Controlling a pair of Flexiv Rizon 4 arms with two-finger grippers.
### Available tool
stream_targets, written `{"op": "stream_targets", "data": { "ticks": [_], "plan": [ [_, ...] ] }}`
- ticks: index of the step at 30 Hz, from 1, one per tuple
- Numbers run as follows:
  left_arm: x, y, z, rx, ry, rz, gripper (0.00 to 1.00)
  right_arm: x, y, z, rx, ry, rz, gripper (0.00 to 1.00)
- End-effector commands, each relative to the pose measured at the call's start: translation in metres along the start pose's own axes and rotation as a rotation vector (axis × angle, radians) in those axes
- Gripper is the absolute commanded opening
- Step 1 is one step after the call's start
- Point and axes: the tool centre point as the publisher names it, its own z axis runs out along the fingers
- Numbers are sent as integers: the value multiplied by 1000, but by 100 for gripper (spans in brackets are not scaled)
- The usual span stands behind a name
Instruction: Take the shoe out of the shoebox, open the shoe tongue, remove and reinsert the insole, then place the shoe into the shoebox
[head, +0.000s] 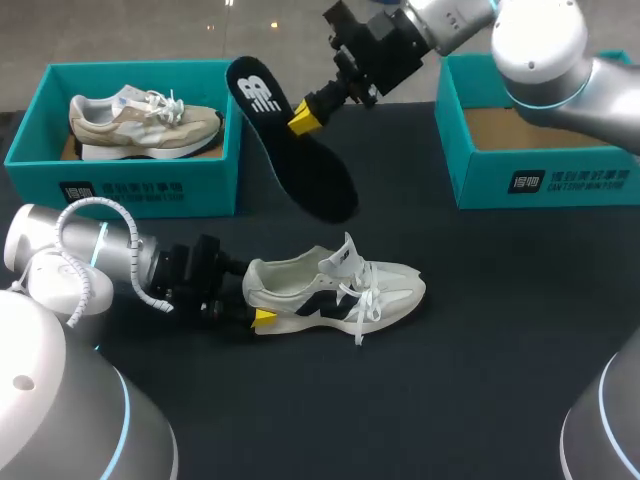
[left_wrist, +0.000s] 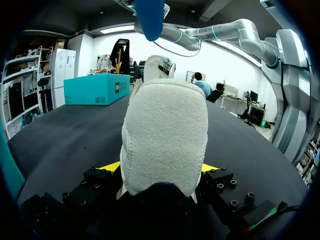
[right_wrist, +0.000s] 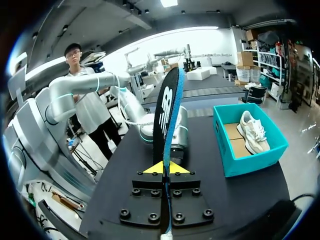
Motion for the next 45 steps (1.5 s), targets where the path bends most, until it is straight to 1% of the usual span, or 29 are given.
{"op": "stream_targets", "data": {
  "ticks": [1,7,12,13,14,26,27,30,31,33,36,38,40,43,45],
  "plan": [
    [-1,4,1,-3,0,-1,0,28,-2,-35,-28,-57,43,0],
    [-1,4,1,-3,0,-1,0,52,3,-52,-73,-88,95,0],
    [-1,4,1,-3,0,-1,0,76,2,-65,-78,-134,122,0],
    [-1,4,1,-3,0,-1,0,81,3,-68,-72,-147,99,0],
    [-1,4,1,-3,0,-1,0,86,5,-69,-49,-157,48,0],
    [-1,4,1,-3,0,-1,0,86,5,-69,-49,-157,48,0],
    [-1,4,1,-3,0,-1,0,87,2,-79,-120,-163,112,0],
    [-1,4,1,-3,0,-1,0,94,-6,-106,-202,-214,206,0],
    [-1,4,1,-3,0,-1,0,97,-7,-114,-241,-223,222,0],
    [-1,4,1,-3,0,-1,0,103,-8,-127,-311,-243,264,0],
    [-1,4,1,-3,0,-1,0,112,-4,-135,-349,-239,278,0],
    [-1,4,1,-3,0,-1,0,118,1,-137,-352,-243,281,0],
    [-1,4,1,-3,0,-1,0,124,5,-139,-373,-245,293,0],
    [-1,4,1,-3,0,-1,0,135,10,-141,-378,-231,301,0],
    [-1,4,1,-3,0,-1,0,142,14,-138,-347,-197,272,0]
  ]
}}
